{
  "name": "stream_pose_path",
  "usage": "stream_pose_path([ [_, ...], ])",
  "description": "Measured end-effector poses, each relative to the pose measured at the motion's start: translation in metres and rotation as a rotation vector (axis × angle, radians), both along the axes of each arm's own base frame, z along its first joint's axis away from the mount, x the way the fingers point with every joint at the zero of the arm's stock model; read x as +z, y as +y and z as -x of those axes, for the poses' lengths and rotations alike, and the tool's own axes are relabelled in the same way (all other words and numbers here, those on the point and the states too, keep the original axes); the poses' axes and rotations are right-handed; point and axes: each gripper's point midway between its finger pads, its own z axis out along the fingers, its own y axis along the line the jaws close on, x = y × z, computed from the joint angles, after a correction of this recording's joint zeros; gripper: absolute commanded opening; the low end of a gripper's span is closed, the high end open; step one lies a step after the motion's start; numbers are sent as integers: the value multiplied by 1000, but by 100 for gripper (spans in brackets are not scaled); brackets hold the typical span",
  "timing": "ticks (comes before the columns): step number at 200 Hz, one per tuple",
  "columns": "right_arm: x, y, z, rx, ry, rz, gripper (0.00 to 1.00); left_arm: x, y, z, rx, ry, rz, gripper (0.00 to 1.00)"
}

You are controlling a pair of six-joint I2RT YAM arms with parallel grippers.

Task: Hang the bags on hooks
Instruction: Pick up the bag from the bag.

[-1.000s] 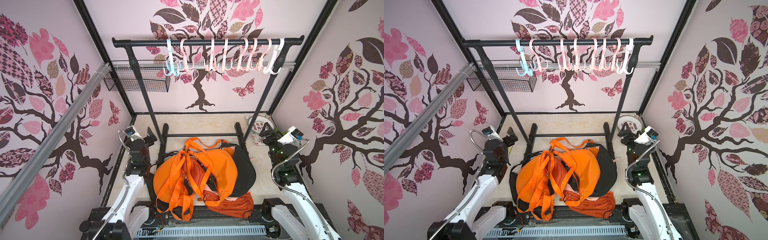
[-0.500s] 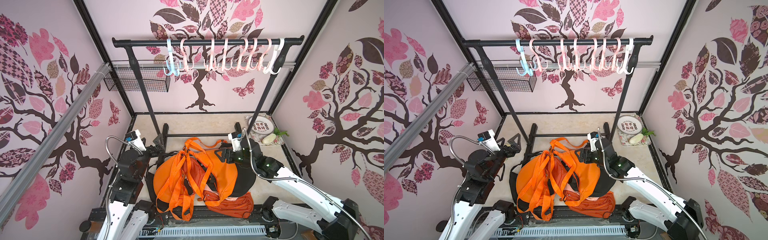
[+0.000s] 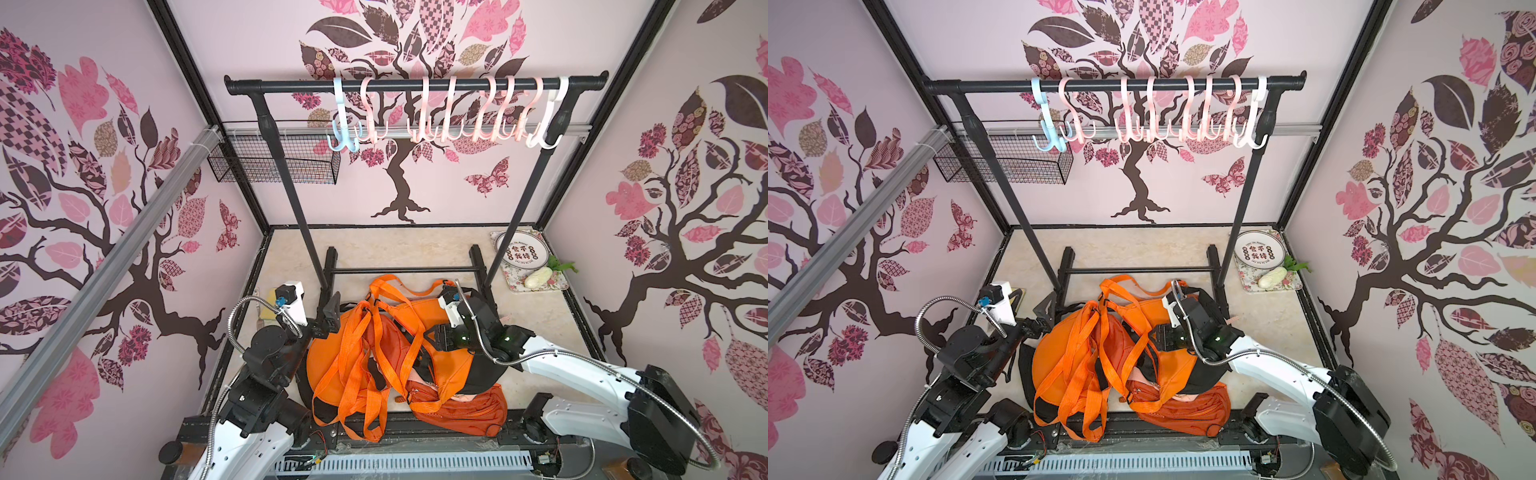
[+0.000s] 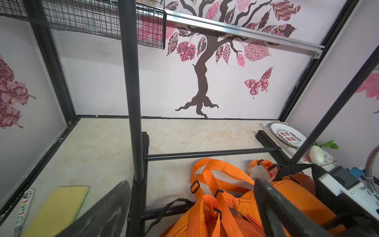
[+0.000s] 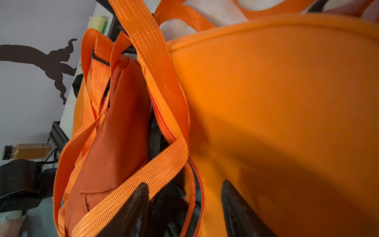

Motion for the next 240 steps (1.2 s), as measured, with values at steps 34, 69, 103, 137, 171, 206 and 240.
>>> stream_pose_path([
  [34, -8, 11, -9, 8, -9, -15, 48, -1, -4, -2, -15, 3, -10, 96],
  [69, -27, 16, -13, 3, 15, -1, 36, -6, -11, -4, -40, 21, -23, 96],
  [103, -33, 18, -15, 0, 23, -1, 12, -11, -17, -6, -68, 38, -30, 96],
  [137, -27, 21, -18, 6, 2, -12, 0, -13, -30, -3, -139, 44, -38, 94],
  [171, 4, 22, -19, 28, -44, -13, 0, -10, -62, 10, -319, 13, -72, 90],
  [206, 96, 19, -19, 58, -216, -93, 0, -25, -116, 32, -572, 47, -238, 86],
  [240, 157, 12, -4, 101, -317, -145, 0, -34, -148, 40, -663, 23, -409, 86],
])
